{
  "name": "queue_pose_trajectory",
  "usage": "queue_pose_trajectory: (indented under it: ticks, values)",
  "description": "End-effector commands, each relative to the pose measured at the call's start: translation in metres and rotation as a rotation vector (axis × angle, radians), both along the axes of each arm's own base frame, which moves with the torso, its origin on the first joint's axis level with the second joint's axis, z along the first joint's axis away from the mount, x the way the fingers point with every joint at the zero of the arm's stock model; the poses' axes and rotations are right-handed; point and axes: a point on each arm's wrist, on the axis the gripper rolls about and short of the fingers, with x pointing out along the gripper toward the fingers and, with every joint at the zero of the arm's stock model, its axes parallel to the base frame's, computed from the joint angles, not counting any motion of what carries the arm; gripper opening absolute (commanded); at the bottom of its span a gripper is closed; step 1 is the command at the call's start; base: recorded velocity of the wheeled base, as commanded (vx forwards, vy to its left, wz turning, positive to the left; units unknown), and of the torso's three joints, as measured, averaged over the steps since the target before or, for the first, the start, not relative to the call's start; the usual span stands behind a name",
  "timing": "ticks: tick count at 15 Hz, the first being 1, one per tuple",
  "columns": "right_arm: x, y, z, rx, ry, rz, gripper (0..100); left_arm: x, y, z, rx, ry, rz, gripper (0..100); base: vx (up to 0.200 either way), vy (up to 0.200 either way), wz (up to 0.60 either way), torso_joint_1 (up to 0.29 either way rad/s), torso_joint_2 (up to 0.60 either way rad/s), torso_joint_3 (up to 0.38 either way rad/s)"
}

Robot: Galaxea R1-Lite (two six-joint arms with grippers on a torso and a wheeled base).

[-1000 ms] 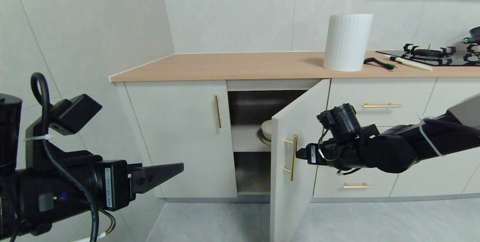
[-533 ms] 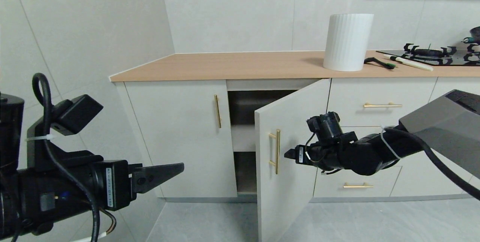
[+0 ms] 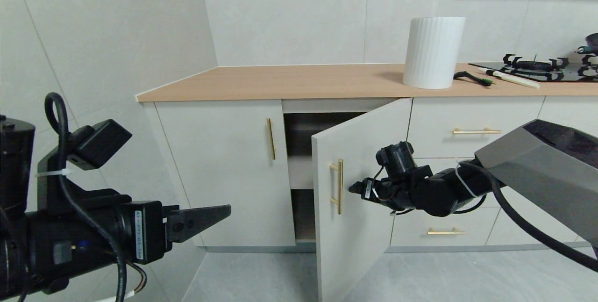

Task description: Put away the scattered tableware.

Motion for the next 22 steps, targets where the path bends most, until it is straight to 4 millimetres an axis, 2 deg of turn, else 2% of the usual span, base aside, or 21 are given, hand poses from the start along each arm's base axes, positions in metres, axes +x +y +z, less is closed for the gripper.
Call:
queue_pose_trajectory:
  ticks: [1,5,11,14,19,22]
  values:
    - [0.005,0.003,-0.006,0.006,0.004,-0.006,100,0.0,0.0,-0.001,0.003,0.004,-0.001,100,0.0,0.0,0.0,0.0,0.0,0.0]
    - [0.008,0.005,-0.005,0.035,-0.006,-0.024,100,0.0,0.0,-0.001,0.005,0.007,-0.001,100,0.0,0.0,0.0,0.0,0.0,0.0]
    - [0.013,0.008,-0.01,0.044,-0.006,-0.047,100,0.0,0.0,-0.001,0.005,0.007,0.001,100,0.2,0.0,0.0,0.001,0.0,0.001]
    - [0.015,0.009,-0.007,0.065,-0.014,-0.066,100,0.0,0.0,-0.001,0.005,0.008,-0.002,100,0.2,0.0,0.0,0.007,0.0,0.002]
    - [0.03,0.016,0.001,0.163,-0.043,-0.146,100,0.001,0.0,-0.001,0.004,0.005,0.001,100,0.0,0.0,0.0,0.0,0.0,0.0]
    - [0.048,0.017,-0.003,0.172,-0.094,-0.247,100,0.001,0.0,-0.001,0.004,0.005,0.001,100,0.0,0.0,0.0,0.0,0.0,0.0]
